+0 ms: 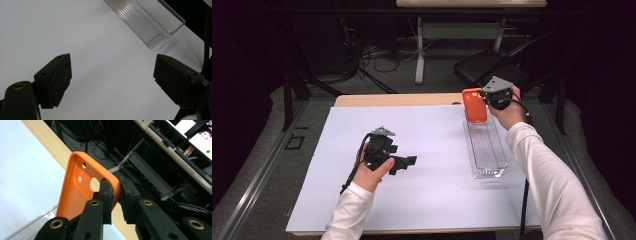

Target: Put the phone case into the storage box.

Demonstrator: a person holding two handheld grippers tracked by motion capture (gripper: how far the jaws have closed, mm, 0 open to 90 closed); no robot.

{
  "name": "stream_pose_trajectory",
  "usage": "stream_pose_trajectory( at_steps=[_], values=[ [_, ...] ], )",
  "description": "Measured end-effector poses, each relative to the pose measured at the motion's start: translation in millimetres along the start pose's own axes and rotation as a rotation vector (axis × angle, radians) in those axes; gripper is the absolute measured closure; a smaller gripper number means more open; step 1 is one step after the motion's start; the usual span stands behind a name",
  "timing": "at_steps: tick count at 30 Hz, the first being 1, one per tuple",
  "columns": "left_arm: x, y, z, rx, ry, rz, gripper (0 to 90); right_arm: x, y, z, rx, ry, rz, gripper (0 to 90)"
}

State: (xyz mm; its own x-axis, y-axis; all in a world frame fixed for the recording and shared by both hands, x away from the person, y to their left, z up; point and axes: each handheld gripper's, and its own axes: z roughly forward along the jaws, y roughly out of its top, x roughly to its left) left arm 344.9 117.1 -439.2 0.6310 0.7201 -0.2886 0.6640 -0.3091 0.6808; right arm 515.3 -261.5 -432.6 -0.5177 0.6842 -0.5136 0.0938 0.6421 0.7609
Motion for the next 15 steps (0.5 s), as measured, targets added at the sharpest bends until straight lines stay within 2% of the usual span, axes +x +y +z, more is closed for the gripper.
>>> stream_pose_trajectory(
  at_steps=[15],
  values=[
    [0.8,-0.8,2.3,0.005,0.000,-0.004,15.6,3.6,-4.7,6.5,0.008,0.000,-0.022,80.6]
  ],
)
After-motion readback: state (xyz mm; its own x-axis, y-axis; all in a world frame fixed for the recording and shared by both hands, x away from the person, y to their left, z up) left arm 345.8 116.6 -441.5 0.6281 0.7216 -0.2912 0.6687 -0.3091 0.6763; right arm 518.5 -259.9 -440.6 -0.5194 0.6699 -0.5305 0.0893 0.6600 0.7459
